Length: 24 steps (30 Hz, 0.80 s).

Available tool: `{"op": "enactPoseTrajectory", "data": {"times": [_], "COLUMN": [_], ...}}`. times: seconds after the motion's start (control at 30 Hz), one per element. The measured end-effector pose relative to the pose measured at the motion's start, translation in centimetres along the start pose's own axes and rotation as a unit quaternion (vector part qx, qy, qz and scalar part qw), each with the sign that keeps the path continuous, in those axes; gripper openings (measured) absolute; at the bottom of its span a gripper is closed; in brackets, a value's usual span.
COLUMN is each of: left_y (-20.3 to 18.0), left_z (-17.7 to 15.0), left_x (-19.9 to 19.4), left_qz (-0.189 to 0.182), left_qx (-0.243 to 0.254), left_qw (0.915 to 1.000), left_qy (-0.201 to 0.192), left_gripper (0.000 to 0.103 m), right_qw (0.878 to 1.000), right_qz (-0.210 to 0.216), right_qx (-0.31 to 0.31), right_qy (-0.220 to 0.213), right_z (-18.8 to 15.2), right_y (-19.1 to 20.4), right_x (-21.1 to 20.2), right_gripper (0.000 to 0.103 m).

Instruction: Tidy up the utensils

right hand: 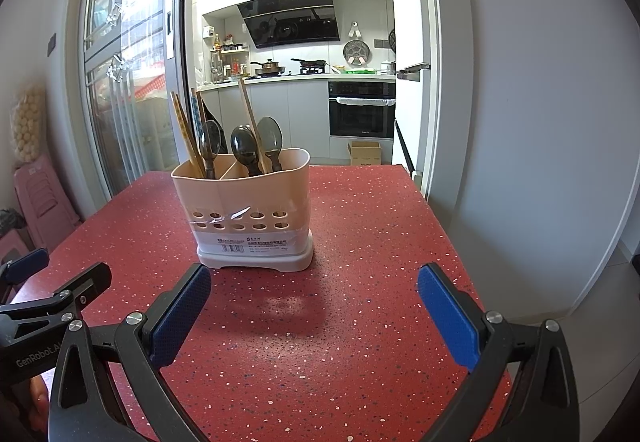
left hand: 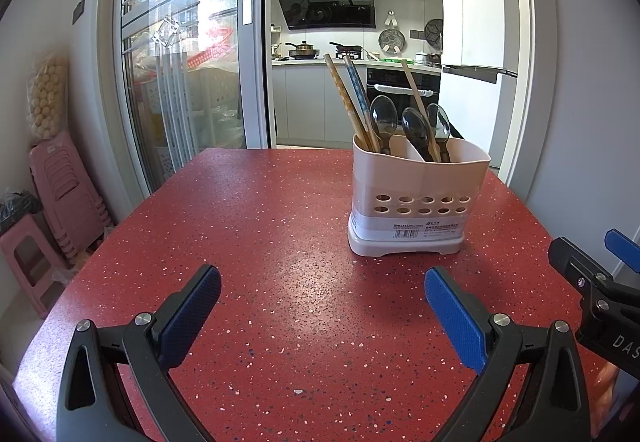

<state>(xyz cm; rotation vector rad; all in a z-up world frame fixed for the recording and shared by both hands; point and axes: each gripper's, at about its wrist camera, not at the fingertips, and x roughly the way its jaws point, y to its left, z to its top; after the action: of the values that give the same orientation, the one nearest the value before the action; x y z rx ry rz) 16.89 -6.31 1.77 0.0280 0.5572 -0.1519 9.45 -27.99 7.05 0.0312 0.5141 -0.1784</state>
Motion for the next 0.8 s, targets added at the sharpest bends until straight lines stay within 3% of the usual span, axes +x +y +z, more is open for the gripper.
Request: {"op": "enactPoseTrajectory", "data": {"times": [0.8], "left_y": [-0.08], "left_z": [0.24], "left_x": [-0.19], "left_qz": [-0.002], "left_qx": [0.001], "left_qw": [1.0], "left_qy": [-0.002], "left_gripper": [0.103], "right_qw": [1.0], "right_qz": [0.0], "right_qx": [0.004], "right_qy": [0.001], "right_z": [0.14], "right_y": [0.09], "right_x": [-0.1], "right_gripper": [0.103]}}
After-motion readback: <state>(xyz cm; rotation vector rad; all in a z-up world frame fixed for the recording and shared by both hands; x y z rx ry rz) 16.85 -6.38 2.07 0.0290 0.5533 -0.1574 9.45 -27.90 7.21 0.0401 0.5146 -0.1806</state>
